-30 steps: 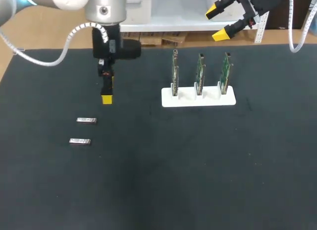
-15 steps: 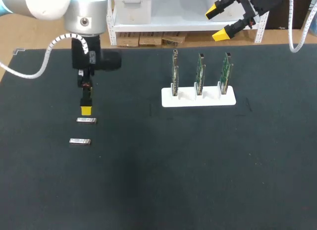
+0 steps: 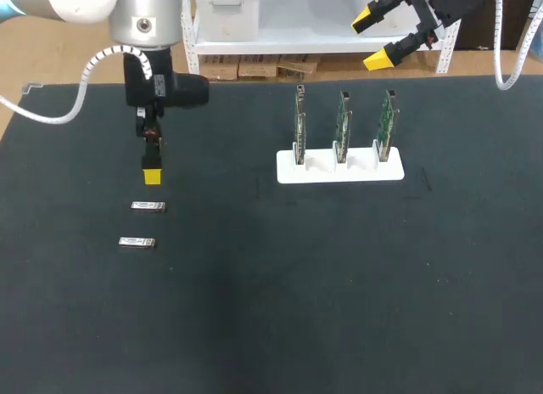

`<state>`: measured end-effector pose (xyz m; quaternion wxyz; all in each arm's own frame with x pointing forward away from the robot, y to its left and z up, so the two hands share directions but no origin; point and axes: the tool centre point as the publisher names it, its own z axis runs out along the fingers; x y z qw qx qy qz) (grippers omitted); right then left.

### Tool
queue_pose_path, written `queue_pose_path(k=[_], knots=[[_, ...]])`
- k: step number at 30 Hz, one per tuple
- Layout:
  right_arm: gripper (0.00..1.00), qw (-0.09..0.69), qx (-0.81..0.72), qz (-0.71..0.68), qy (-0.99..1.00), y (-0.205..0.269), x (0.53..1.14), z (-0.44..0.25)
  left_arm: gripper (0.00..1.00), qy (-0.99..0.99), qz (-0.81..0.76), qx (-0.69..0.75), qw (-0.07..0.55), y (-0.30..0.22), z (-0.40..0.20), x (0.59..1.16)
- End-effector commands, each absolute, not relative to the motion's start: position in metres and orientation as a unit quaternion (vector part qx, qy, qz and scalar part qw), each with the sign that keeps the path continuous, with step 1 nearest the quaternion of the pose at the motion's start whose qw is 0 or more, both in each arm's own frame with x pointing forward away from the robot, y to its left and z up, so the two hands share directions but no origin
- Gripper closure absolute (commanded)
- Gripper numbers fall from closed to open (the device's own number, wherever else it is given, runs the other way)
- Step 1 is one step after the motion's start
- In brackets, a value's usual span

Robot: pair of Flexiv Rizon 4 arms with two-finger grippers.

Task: Pick up the optical module with the left hand, and insert it into the network port with the right hand.

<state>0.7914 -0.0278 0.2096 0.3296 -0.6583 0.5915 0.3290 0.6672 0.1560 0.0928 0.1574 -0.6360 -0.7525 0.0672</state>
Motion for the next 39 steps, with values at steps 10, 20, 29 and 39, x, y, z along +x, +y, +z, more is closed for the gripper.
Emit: queue_pose_path(k=[10, 20, 29, 39], knots=[[0.00, 0.331, -0.658, 0.328, 0.592, -0.028, 0.790, 0.210, 0.00, -0.732, -0.036, -0.663, 0.153, 0.152, 0.098, 0.685], [0.00, 0.331, -0.658, 0.328, 0.592, -0.028, 0.790, 0.210, 0.00, -0.718, -0.056, -0.681, 0.133, 0.165, 0.093, 0.687], [0.00, 0.331, -0.658, 0.328, 0.592, -0.028, 0.790, 0.210, 0.00, -0.733, -0.018, -0.671, 0.115, 0.199, 0.072, 0.676], [0.00, 0.331, -0.658, 0.328, 0.592, -0.028, 0.790, 0.210, 0.00, -0.739, 0.001, -0.664, 0.110, 0.216, 0.057, 0.667]])
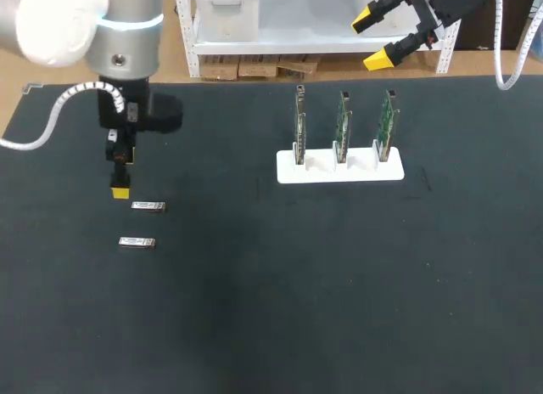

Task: Pick up the optical module with the left hand, and insert it into the network port with the right hand.

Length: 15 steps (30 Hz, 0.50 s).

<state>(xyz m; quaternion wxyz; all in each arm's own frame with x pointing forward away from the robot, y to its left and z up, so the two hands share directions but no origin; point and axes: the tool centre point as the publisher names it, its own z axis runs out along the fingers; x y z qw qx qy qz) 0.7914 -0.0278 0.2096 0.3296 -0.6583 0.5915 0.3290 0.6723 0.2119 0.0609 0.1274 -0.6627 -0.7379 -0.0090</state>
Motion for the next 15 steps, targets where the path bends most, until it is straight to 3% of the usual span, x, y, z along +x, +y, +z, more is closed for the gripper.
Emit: queue_pose_path(k=[1, 15], knots=[[0.00, 0.331, -0.658, 0.328, 0.592, -0.028, 0.790, 0.210, 0.00, -0.739, 0.001, -0.664, 0.111, 0.215, 0.056, 0.667], [0.00, 0.331, -0.658, 0.328, 0.592, -0.028, 0.790, 0.210, 0.00, -0.730, 0.016, -0.670, 0.133, 0.205, 0.039, 0.667]])
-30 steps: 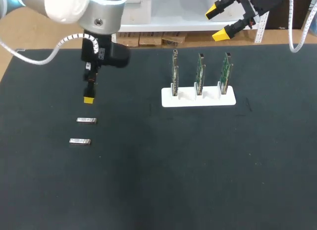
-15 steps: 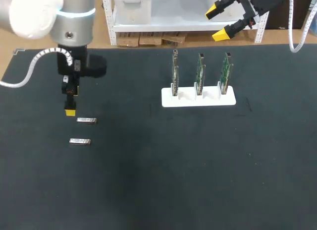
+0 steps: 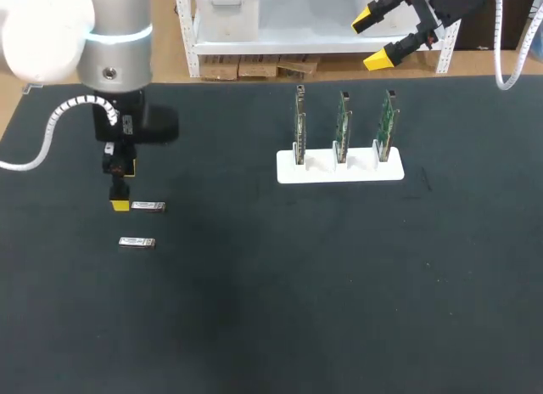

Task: Pick up the optical module with the left hand, and insert it into the network port with the right hand.

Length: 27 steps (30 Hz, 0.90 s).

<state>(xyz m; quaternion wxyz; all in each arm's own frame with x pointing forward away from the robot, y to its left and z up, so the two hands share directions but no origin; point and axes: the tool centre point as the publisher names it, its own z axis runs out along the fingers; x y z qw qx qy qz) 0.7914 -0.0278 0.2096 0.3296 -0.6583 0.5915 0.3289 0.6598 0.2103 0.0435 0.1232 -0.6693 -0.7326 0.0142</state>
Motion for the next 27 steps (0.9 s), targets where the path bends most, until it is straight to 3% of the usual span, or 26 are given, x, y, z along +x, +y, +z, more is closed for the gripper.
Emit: queue_pose_path(k=[1, 27], knots=[[0.00, 0.331, -0.658, 0.328, 0.592, -0.028, 0.790, 0.210, 0.00, -0.729, 0.017, -0.671, 0.135, 0.204, 0.038, 0.666], [0.00, 0.331, -0.658, 0.328, 0.592, -0.028, 0.790, 0.210, 0.00, -0.706, -0.026, -0.693, 0.143, 0.190, 0.028, 0.668]])
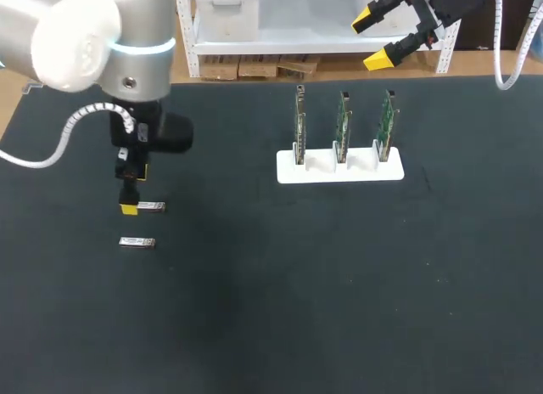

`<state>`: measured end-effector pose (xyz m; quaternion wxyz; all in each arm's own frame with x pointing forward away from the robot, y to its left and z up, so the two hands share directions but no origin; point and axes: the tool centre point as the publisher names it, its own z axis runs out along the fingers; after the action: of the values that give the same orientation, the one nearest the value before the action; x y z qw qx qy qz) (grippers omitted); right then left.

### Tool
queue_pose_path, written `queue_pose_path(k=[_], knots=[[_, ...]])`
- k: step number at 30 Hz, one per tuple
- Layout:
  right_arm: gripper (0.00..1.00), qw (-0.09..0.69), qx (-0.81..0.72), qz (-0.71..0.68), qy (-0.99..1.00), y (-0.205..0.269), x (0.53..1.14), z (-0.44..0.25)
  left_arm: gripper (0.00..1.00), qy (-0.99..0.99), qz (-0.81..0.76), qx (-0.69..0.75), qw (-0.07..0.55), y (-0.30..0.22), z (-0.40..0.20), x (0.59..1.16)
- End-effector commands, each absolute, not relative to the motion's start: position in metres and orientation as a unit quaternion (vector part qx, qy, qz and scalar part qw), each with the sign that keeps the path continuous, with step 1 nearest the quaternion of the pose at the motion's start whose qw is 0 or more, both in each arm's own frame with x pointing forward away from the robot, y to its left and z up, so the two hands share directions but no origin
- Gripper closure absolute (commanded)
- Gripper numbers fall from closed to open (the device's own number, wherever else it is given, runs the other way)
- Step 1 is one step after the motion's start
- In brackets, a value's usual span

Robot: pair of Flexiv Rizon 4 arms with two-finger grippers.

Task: Pick up the optical module with the left hand, and insert it into the network port with the right hand.

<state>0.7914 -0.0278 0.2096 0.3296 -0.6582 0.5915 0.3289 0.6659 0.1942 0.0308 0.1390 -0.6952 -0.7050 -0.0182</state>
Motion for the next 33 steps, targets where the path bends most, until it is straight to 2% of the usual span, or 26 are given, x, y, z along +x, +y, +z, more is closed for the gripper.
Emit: queue_pose_path(k=[1, 15, 33], knots=[[0.00, 0.331, -0.658, 0.328, 0.592, -0.028, 0.790, 0.210, 0.00, -0.707, -0.026, -0.693, 0.136, 0.191, 0.028, 0.668], [0.00, 0.331, -0.658, 0.328, 0.592, -0.028, 0.790, 0.210, 0.00, -0.740, -0.010, -0.666, 0.094, 0.216, 0.021, 0.667], [0.00, 0.331, -0.658, 0.328, 0.592, -0.028, 0.790, 0.210, 0.00, -0.746, 0.007, -0.664, 0.061, 0.212, 0.009, 0.679]])
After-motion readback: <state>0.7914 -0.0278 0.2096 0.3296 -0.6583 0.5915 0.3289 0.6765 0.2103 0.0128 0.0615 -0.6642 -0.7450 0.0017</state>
